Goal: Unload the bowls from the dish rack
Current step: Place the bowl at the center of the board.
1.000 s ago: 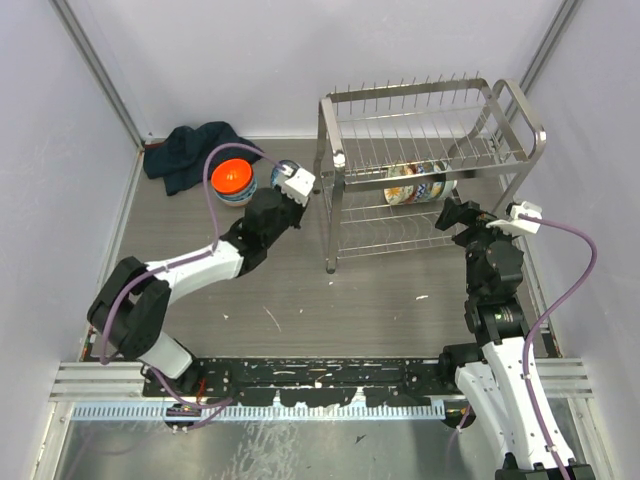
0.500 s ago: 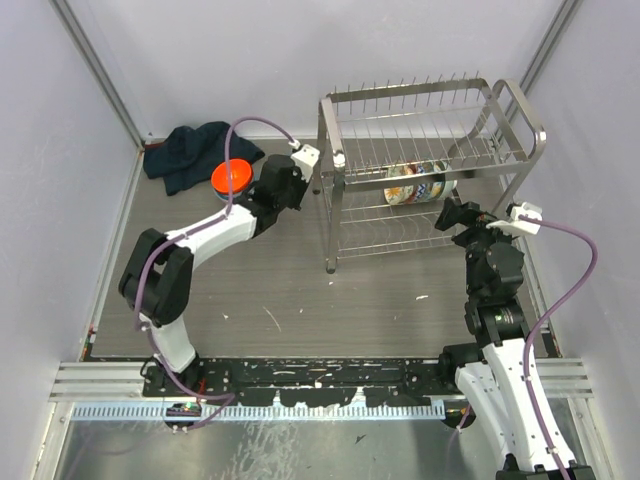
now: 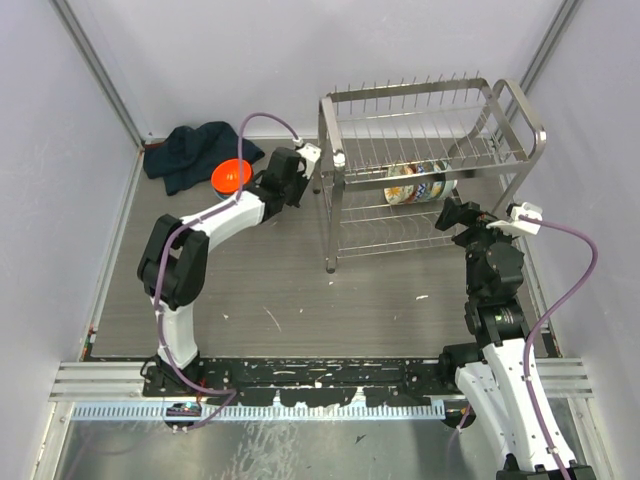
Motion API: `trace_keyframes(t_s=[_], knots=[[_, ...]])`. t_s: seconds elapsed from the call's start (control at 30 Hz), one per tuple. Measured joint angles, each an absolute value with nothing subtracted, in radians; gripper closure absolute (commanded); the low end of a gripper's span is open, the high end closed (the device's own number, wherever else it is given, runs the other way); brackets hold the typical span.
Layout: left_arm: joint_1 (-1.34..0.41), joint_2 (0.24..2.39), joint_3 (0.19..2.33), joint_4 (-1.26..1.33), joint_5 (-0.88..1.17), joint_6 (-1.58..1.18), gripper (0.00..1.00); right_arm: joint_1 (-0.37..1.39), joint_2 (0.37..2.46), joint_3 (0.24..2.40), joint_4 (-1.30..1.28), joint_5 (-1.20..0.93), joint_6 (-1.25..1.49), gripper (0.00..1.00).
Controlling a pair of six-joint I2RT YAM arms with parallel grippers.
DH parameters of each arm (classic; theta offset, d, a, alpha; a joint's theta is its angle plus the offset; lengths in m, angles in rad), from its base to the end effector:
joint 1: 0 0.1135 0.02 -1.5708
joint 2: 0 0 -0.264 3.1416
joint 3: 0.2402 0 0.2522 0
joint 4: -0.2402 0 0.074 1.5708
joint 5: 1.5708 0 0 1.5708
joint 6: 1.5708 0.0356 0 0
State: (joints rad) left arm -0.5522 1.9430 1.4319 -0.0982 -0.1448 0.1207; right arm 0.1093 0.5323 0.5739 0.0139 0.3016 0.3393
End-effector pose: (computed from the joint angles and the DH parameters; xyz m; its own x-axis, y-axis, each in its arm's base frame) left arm 0.3846 -0.2309 0.2294 -0.4333 0.4069 -0.8041 0.4740 0.8618 0.1807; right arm 0.1429 0.0050 0.3236 0.1155 0.3324 -0.9360 0.1614 0.9235 0.3479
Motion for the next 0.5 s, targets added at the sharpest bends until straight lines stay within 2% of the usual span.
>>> trace_keyframes(t_s=[0.5], knots=[[-0.546, 2.025, 1.455, -0.133, -0.169, 0.165, 1.0, 0.109, 0.55, 0.574, 0.014, 0.301, 0.339, 0.0]])
